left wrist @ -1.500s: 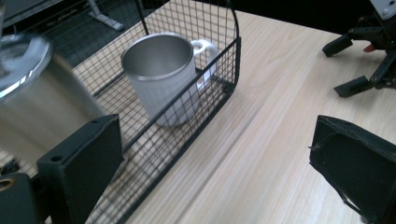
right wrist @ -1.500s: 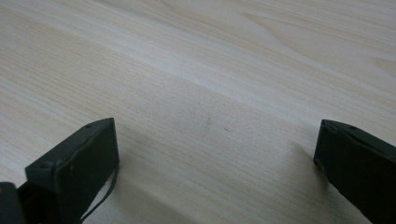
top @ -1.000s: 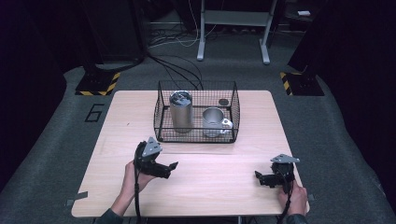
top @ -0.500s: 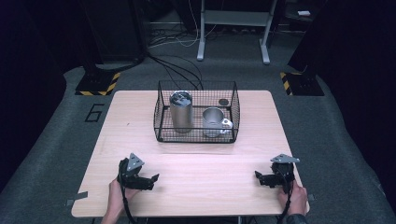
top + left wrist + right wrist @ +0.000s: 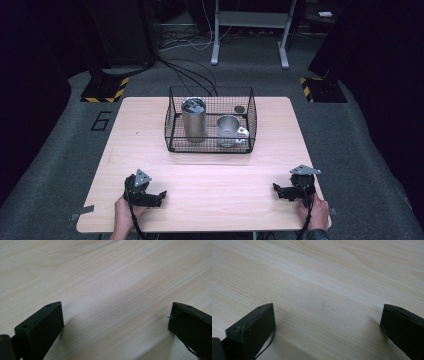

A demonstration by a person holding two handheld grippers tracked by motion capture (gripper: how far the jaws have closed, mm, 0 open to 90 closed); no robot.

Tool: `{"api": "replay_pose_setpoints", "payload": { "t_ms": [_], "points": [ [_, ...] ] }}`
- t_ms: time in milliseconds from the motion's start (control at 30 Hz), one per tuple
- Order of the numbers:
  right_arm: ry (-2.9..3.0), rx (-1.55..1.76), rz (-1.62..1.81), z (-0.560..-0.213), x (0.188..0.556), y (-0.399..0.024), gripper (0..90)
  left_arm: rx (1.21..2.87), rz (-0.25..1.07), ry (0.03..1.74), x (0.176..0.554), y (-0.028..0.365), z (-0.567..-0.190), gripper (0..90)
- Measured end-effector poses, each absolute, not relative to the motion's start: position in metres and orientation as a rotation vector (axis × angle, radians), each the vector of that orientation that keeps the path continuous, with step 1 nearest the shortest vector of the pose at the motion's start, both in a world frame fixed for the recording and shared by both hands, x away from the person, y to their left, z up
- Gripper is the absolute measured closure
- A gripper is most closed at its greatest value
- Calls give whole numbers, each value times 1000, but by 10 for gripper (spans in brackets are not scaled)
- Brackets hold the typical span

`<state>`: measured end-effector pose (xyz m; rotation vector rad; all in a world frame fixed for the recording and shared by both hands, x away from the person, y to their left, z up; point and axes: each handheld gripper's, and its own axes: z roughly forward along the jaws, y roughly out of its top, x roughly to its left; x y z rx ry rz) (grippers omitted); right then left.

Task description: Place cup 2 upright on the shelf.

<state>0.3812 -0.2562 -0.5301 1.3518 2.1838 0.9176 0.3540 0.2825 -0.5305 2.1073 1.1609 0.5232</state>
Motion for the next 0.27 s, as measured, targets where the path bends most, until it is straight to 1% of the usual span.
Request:
{"api": "replay_pose_setpoints", "payload": {
  "t_ms": [267],
  "points": [
    [2183, 1354, 918, -530, 381, -256, 0, 2100, 514, 1168, 356, 283, -531, 0]
  ]
}}
